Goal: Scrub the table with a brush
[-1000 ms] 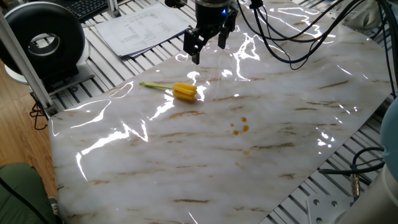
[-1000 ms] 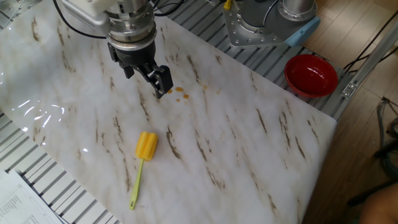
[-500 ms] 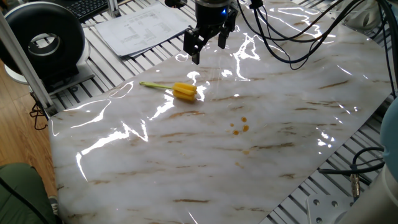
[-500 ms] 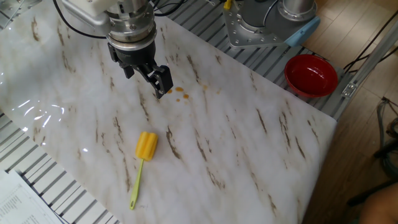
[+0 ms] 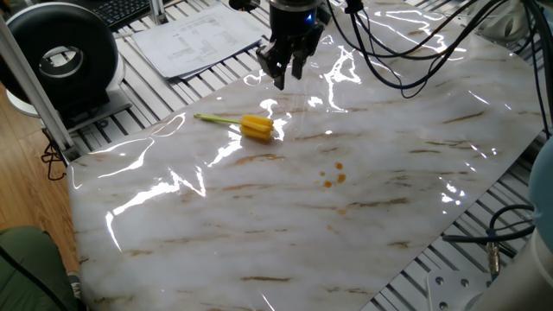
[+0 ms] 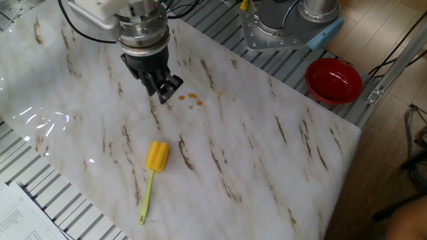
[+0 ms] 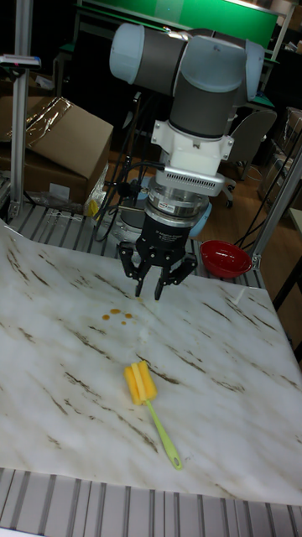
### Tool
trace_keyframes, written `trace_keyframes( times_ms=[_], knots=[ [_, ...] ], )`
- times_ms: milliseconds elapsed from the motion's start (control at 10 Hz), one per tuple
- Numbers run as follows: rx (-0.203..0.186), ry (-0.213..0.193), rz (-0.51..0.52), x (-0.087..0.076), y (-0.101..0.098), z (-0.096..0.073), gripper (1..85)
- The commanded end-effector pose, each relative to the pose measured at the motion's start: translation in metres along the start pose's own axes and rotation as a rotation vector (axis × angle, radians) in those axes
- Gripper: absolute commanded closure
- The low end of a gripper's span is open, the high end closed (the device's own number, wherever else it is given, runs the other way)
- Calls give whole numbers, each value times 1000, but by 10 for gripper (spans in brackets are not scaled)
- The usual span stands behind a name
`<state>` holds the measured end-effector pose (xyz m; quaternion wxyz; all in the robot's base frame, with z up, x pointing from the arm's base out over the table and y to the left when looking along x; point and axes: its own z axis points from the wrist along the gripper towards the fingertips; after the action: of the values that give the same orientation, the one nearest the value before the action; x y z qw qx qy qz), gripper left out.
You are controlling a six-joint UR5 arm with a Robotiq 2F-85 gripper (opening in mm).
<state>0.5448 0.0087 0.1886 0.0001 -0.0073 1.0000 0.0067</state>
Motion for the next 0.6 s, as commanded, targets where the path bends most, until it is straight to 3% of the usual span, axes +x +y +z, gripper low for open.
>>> trace_keyframes(
  times_ms=[0,500],
  knots=[
    [-7,2,12,-1,6,-1,830],
    [2,-3,47,-3,16,0,830]
  ],
)
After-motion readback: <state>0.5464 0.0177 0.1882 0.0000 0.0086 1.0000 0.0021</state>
